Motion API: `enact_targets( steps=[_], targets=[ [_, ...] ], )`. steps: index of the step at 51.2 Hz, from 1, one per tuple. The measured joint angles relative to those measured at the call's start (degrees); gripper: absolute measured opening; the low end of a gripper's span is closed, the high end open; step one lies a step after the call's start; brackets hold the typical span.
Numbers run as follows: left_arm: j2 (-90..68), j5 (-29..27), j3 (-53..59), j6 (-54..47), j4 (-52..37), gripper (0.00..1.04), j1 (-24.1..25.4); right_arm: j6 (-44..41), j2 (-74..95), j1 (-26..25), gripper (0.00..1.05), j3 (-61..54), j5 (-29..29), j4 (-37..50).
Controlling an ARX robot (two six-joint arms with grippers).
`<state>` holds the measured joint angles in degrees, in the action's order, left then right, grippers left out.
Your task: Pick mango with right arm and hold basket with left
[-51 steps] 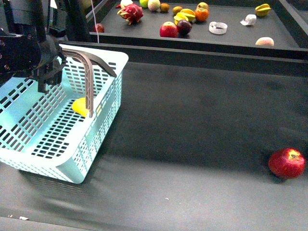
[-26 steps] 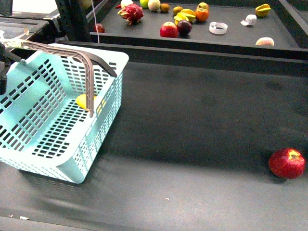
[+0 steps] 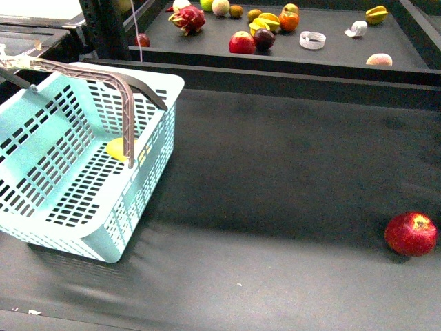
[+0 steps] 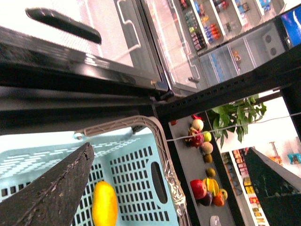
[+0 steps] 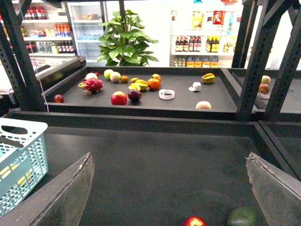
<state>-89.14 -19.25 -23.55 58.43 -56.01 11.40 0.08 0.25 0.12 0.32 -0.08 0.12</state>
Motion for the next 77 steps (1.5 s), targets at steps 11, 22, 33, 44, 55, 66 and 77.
enact_targets(
  steps=[11, 22, 33, 44, 55, 66, 77],
  targets=[
    [16.1, -1.0, 6.7, -4.5, 9.4, 0.97, 4.2, 0.0, 0.0, 0.0, 0.96, 0.0, 0.0, 0.0],
    [20.9, -0.6, 7.9, -5.7, 13.7, 0.97, 5.4, 0.0, 0.0, 0.0, 0.96, 0.0, 0.0, 0.0],
    [20.9, -0.5, 7.9, -5.9, 13.8, 0.97, 5.4, 0.0, 0.0, 0.0, 0.96, 0.0, 0.0, 0.0],
    [25.2, 34.2, 18.1, -51.3, -1.6, 0.46, 4.0, 0.0, 0.0, 0.0, 0.96, 0.0, 0.0, 0.0],
    [37.7, 29.1, 21.3, -57.0, 7.7, 0.02, -1.3, 0.0, 0.0, 0.0, 0.96, 0.0, 0.0, 0.0],
    [53.0, 22.4, 22.3, -57.9, 20.6, 0.02, -7.3, 0.0, 0.0, 0.0, 0.96, 0.0, 0.0, 0.0],
    [63.8, 19.3, 22.3, -58.0, 30.6, 0.02, -11.2, 0.0, 0.0, 0.0, 0.96, 0.0, 0.0, 0.0]
  ],
)
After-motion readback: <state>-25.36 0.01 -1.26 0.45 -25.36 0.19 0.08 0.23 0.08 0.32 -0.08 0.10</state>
